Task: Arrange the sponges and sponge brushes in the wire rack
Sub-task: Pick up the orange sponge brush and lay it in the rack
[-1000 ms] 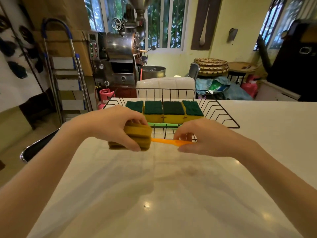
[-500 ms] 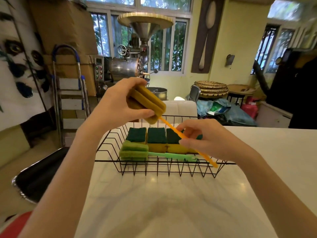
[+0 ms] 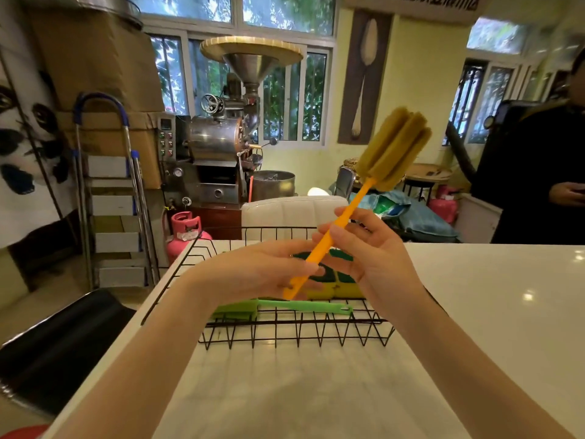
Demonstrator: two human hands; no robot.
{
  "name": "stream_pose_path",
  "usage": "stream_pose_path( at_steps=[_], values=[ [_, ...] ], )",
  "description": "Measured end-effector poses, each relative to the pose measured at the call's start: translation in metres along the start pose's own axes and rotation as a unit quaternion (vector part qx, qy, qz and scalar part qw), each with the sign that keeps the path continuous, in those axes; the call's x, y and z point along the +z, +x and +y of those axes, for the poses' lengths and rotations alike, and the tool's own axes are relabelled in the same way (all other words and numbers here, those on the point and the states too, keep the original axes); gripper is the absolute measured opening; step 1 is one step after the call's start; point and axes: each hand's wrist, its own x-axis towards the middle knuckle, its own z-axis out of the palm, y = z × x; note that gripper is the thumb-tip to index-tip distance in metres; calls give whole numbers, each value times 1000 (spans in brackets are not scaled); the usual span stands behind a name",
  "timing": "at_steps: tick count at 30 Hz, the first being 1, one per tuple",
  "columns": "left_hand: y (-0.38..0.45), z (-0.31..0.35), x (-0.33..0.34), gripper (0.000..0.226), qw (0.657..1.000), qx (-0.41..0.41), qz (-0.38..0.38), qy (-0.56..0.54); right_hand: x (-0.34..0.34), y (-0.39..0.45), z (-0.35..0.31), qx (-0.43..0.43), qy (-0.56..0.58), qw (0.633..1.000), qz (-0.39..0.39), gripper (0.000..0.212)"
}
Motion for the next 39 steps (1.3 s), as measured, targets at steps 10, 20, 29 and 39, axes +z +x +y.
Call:
stream_pose_path(
  at_steps=[10,20,29,39],
  values=[
    [7,-9,-14,23,992,39,81,90,-5,3,11,26,-93,995,38,14],
    [6,-28,-46,17,965,-45,56,252,-43,-1,-31,8,-550,826,-124,32],
    [11,-47,-52,18,949,-108,-8,297,-80,17,18,161,-613,752,-180,44],
    [19,-56,-48,24,876,-153,5,457,-78,18,28,160,-601,758,-198,20]
  ],
)
